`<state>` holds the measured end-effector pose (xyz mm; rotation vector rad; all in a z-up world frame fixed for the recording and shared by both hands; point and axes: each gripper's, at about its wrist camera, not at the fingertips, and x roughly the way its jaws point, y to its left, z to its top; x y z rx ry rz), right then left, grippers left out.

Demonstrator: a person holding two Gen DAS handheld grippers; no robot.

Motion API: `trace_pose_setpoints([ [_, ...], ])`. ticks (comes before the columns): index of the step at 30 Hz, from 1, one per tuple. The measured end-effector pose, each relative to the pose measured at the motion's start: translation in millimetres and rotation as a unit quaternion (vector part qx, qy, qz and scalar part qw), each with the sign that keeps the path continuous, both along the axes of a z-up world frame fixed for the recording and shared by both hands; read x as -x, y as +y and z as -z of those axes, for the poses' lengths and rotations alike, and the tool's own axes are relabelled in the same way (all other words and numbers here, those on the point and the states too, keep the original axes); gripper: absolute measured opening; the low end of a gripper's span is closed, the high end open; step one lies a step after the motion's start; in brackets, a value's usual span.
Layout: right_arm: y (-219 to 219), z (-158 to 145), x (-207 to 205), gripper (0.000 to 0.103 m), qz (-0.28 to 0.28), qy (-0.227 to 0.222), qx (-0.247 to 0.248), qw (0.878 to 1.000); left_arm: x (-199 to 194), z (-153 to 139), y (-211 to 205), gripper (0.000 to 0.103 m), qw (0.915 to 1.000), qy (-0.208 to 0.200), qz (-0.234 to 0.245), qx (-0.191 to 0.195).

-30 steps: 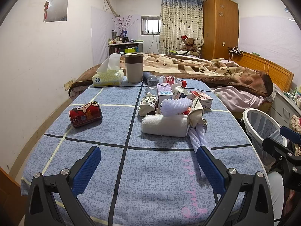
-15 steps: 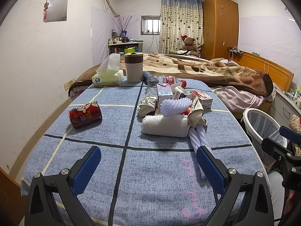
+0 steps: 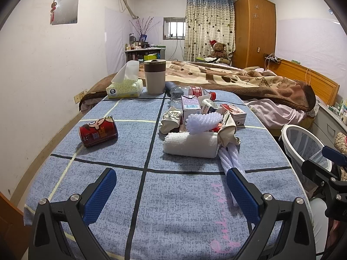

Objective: Collect trash

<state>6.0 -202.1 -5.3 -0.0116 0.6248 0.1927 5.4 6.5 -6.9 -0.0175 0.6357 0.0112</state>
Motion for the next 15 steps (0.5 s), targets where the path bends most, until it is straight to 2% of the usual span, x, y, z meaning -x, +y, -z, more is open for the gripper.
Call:
trace_pose_setpoints([
  [8,0.6,5.8,-7.2,0.099,-0.003,0.007,0.000,1.000,-10.2,3.8,1.6,0.103,1.0000,0.003,-0.003,-0.004],
  [15,-4.9,7.4,-19.5,0.099,-0.005,0.011,-0.005,1.000,-33.7,9.4,-2.0,0.103,0.9998,0.003,0.014,-0.016],
])
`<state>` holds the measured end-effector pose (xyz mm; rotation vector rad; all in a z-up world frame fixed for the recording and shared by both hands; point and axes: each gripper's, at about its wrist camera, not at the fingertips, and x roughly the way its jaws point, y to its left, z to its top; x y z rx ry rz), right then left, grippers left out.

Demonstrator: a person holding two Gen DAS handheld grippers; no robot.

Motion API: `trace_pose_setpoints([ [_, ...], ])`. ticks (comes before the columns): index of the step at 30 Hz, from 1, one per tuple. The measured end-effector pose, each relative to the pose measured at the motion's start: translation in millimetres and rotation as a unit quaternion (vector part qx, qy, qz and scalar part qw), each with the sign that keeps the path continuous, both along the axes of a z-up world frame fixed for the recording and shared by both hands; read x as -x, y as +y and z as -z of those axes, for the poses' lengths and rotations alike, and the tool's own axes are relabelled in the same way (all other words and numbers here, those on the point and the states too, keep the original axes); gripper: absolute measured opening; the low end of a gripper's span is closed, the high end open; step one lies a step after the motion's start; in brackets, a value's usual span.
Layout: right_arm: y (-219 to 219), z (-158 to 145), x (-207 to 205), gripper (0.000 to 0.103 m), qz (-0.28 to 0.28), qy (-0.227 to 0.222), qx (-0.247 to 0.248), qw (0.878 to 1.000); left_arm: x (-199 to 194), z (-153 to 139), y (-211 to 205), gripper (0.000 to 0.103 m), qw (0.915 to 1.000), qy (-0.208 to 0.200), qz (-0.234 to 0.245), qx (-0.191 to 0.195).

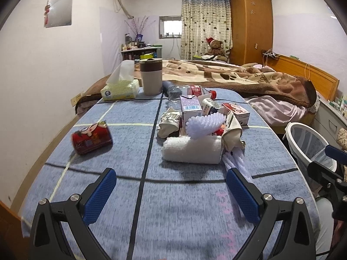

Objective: Collect trash
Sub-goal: 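Grasp the crumpled beige paper with the right gripper while the left grasps the white foam sleeve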

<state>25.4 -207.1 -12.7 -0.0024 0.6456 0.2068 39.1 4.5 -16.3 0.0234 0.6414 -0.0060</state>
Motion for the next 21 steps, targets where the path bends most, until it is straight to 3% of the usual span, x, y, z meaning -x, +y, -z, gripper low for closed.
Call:
trace_pose_setpoints([
  [2,-1.8,0.9,-4.7,0.098,-0.001,0.002,-0.001,1.000,-10.6,2.1,-1.8,0.102,0.9999,-0.003,0.007,-0.007],
  [4,-4.0,2.9,-10.8,0.089,-0.001,0.010,-0.003,1.000,-22.4,3.3,-2.2,0.098,0.9999,-0.003,0.011,-0.011],
  [9,-8.3,7.2,-23.4,0.086,0.001,0.022,-0.008,1.000,-62.1,6.7,-1.6,0.098,0.9991,0.017,0.034,0.017],
  [14,-10.0,10.3,-34.1,0.086,0.003,0.030,-0.011,0.999,-94.3,12.7,-16.6,0.096,0.9978,0.029,0.060,0.007],
  [17,-10.2,10.8,-41.5,0.086,0.002,0.034,-0.012,0.999,-113.2,23.6,-26.6,0.072,0.9950,0.057,0.081,0.003],
  [18,-9.4,10.4,-43.8,0.085,0.002,0.035,-0.013,0.999,-117.3,27.0,-28.3,0.059,0.9942,0.064,0.087,0.003],
  [19,-9.3,10.2,-46.0,0.080,0.001,0.035,-0.014,0.999,-122.3,31.5,-30.1,0.044,0.9928,0.073,0.094,0.008],
  [21,-6.6,9.4,-50.8,0.071,-0.003,0.036,-0.013,0.999,-124.0,33.5,-29.8,0.033,0.9922,0.072,0.100,0.016],
])
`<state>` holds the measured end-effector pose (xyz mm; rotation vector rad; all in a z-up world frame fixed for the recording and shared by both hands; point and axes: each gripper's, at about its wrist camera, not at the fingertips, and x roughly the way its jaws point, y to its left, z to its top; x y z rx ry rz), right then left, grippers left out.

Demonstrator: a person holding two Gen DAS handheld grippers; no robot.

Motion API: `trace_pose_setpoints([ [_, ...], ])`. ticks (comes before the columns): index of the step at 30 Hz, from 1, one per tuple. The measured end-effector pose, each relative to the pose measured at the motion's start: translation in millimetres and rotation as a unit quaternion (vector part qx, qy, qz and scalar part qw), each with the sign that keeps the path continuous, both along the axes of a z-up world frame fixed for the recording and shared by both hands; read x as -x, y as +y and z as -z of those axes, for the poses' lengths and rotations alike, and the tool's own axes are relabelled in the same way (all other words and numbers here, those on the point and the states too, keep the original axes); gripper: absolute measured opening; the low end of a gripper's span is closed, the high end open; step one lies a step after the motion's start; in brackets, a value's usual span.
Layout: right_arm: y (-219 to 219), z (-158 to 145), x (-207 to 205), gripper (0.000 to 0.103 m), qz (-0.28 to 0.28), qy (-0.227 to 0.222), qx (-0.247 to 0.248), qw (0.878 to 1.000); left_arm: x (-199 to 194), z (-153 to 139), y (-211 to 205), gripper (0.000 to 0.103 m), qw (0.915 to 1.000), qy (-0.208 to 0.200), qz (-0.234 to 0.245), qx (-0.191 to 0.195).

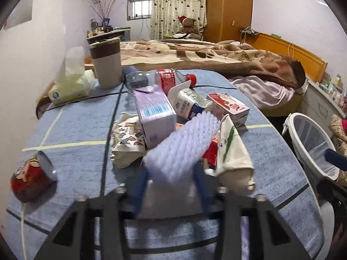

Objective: Collect trash
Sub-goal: 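Grasp the crumpled beige paper with the right gripper while the left grasps the white foam sleeve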

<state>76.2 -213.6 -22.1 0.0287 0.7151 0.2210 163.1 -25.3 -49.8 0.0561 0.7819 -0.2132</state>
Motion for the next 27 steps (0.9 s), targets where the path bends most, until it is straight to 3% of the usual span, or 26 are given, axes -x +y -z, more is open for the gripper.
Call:
trace_pose_setpoints([
  [1,2.2,-0.6,-1.7,0.068,-0.003,0.000,-0.001,1.000,1.6,-0.7,-0.7,0.021,1.0000,-0.006,0.002,0.000],
  [4,11.5,-2.8,-7.6,0.067,-0.016,-0.002,-0.005,1.000,6.2,-3.1,4.3,0.016,0.9997,-0.014,0.007,0.017],
  [9,30.6,-1.1,-19.9,0.056,-0.043,0.003,0.000,0.999,17.5,-11.1,20.0,0.014,0.9990,-0.026,-0.002,0.036],
  [20,68.2,9.4,-45.4,0.053,-0.087,0.038,-0.010,0.995,34.6,-21.3,54.8,0.013,0.9973,-0.037,-0.030,0.056],
  [27,77.0,18.0,-52.3,0.017,-0.085,0.062,0.006,0.994,38.1,-22.2,63.5,0.013,0.9969,-0.038,-0.034,0.059],
])
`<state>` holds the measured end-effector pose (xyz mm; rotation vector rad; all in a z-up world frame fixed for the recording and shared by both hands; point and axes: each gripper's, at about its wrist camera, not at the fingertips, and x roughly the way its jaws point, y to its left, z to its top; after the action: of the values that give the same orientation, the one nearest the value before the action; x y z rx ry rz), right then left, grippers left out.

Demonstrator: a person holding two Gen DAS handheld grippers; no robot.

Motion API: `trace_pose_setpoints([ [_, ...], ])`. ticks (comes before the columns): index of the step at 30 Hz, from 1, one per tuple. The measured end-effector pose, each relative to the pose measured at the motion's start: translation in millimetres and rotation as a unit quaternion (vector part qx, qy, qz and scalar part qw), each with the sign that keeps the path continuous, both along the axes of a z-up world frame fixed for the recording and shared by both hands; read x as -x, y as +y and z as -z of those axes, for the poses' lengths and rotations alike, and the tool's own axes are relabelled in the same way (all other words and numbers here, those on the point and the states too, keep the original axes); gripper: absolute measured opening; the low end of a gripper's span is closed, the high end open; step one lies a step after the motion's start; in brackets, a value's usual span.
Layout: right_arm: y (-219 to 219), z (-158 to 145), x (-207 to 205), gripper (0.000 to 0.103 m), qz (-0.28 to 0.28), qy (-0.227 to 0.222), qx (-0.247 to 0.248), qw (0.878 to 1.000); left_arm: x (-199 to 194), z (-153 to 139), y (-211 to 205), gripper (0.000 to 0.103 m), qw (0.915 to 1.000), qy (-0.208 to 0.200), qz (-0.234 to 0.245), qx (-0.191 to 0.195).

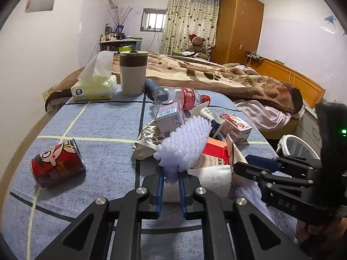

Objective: Collect trash
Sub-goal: 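Grasp the crumpled beige paper with the right gripper while the left grasps the white foam sleeve, then carry both items over the white mesh bin and open both grippers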

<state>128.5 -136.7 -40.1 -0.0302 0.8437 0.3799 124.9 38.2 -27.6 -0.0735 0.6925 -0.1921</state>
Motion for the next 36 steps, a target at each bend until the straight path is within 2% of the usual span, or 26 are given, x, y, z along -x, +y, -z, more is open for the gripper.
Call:
trace_pose_setpoints([
  [6,-3.9,-12.4,8.9,0.012,0.005,-0.022,0.002,1.000,3.7,-3.0,-2.3,0.013,1.0000,-0.003,0.004,-0.001],
  [15,-19.5,-39.7,26.8,0.012,0.018,-0.062,-0.005,0.998,14.2,-18.9,-16.3,0.012,0.9998,-0.016,0.015,-0.001],
  [21,-33.8,-51.6,32.1,0.011,0.017,-0.078,-0.045,0.996,20.4,-30.5,-31.2,0.012,0.9995,-0.024,0.020,-0.003],
  [28,-49.7,-53.1,35.3,0.012,0.025,-0.086,-0.063,0.994,24.8,-38.2,-40.1,0.012,0.9993,-0.028,0.025,-0.004],
  [36,-93.7,-47.4,44.4,0.012,0.079,-0.087,-0.063,0.991,20.1,-38.6,-87.8,0.012,0.9967,-0.021,0.078,-0.009],
])
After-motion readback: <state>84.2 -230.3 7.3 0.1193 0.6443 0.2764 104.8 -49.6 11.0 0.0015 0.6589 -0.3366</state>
